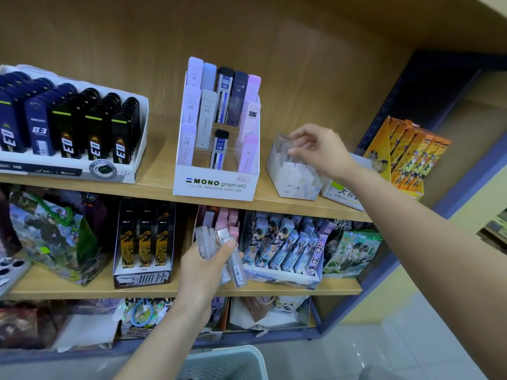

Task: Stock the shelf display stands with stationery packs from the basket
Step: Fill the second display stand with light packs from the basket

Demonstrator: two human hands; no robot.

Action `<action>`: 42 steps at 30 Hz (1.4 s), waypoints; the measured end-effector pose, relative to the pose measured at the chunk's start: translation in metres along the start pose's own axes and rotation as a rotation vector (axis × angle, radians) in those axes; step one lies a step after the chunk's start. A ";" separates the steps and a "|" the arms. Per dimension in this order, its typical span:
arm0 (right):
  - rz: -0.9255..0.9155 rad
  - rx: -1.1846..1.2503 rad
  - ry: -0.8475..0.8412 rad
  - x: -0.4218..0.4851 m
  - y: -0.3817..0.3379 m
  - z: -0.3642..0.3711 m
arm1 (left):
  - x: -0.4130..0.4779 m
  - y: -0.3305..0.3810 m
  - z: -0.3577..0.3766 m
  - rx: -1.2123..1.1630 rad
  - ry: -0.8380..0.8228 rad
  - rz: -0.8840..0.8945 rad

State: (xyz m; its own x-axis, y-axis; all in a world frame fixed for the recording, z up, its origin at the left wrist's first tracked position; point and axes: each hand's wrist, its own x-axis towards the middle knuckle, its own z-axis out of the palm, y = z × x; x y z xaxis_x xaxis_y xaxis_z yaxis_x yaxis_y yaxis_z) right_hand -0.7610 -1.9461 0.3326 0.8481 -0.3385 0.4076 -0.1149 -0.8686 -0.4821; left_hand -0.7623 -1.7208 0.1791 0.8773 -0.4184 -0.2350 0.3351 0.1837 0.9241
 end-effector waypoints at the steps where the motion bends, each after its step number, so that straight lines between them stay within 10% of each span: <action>1: -0.005 -0.016 0.029 0.001 0.000 0.003 | 0.000 -0.001 0.001 0.001 0.003 0.002; 12: -0.168 -0.002 0.404 -0.049 -0.028 0.024 | -0.003 0.000 0.004 -0.090 -0.038 -0.036; 22: 0.191 0.174 -0.313 -0.156 -0.028 0.106 | -0.005 -0.002 0.001 -0.174 0.024 -0.127; 42: 0.388 0.353 -0.301 -0.156 -0.037 0.110 | -0.008 -0.005 -0.002 -0.091 0.003 -0.117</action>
State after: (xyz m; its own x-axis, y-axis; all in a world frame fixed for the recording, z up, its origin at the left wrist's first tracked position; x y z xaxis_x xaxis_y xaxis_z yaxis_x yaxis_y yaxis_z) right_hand -0.8321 -1.8220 0.2018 0.8937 -0.4443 -0.0617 -0.3098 -0.5120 -0.8012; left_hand -0.7701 -1.7164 0.1761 0.8314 -0.4391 -0.3405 0.4650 0.2142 0.8590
